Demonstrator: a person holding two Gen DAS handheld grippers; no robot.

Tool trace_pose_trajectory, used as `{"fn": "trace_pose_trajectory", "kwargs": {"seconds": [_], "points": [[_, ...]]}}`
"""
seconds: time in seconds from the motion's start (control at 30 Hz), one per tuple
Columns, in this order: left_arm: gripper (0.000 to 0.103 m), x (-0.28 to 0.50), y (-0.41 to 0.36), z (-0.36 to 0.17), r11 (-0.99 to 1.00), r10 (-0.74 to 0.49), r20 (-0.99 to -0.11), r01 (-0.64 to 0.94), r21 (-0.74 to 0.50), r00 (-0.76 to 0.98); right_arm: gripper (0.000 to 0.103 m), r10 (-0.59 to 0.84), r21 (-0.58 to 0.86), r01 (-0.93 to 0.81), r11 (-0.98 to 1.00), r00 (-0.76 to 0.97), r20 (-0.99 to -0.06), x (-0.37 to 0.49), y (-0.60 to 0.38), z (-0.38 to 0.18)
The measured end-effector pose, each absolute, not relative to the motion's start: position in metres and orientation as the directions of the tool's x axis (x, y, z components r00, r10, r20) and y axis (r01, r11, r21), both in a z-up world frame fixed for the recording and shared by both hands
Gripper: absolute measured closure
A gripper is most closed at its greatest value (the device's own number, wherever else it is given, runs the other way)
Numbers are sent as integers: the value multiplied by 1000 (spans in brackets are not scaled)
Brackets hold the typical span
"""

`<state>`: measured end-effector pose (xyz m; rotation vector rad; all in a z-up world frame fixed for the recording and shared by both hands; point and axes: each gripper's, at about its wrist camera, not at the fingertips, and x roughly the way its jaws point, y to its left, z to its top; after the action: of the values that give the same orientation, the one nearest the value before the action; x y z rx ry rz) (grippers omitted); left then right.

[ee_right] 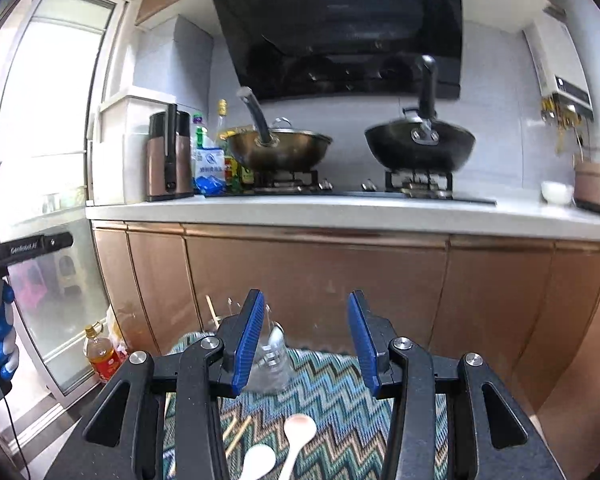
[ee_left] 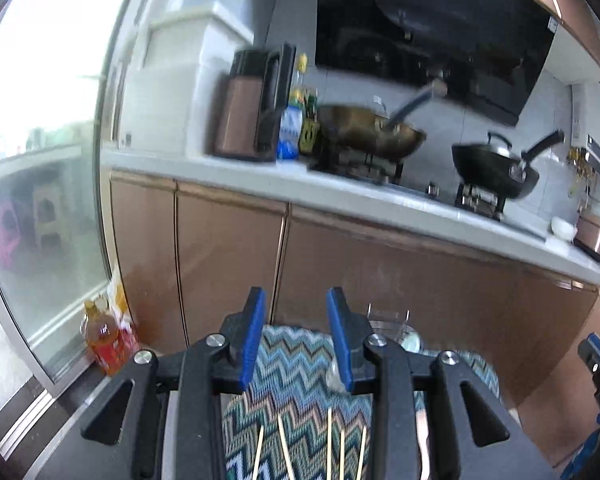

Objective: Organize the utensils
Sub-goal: 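Open both tools and lift them away from the glass cup, then grasp another chopstick with the left tool while the right tool grasps another white spoon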

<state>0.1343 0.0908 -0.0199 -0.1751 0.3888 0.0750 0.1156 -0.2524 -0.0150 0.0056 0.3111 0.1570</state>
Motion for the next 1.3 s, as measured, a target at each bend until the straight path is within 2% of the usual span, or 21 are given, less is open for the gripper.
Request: {"fn": "trace_pose_trajectory", "kwargs": {"seconds": [0.3, 0.43, 0.63, 0.77, 1.07, 1.3], "points": [[73, 156, 94, -81, 983, -91, -561, -14, -180, 823, 62, 122, 53, -110, 993, 903, -411, 128, -288, -54], [73, 179, 79, -120, 966, -222, -670, 65, -251, 708, 63, 154, 68, -139, 988, 858, -490, 146, -287, -82], [73, 212, 36, -178, 922, -385, -784, 169, -348, 487, 65, 226, 107, -206, 973, 744, -629, 180, -278, -132], [73, 234, 14, -207, 926, -378, -832, 165, -340, 406, 65, 262, 135, -236, 962, 671, -694, 198, -274, -165], [74, 285, 4, -251, 939, -345, -892, 116, -325, 292, 65, 294, 159, -272, 949, 582, -758, 227, -269, -209], [83, 307, -7, -282, 956, -292, -928, 95, -277, 230, 65, 315, 186, -285, 940, 522, -793, 253, -271, -236]]}}
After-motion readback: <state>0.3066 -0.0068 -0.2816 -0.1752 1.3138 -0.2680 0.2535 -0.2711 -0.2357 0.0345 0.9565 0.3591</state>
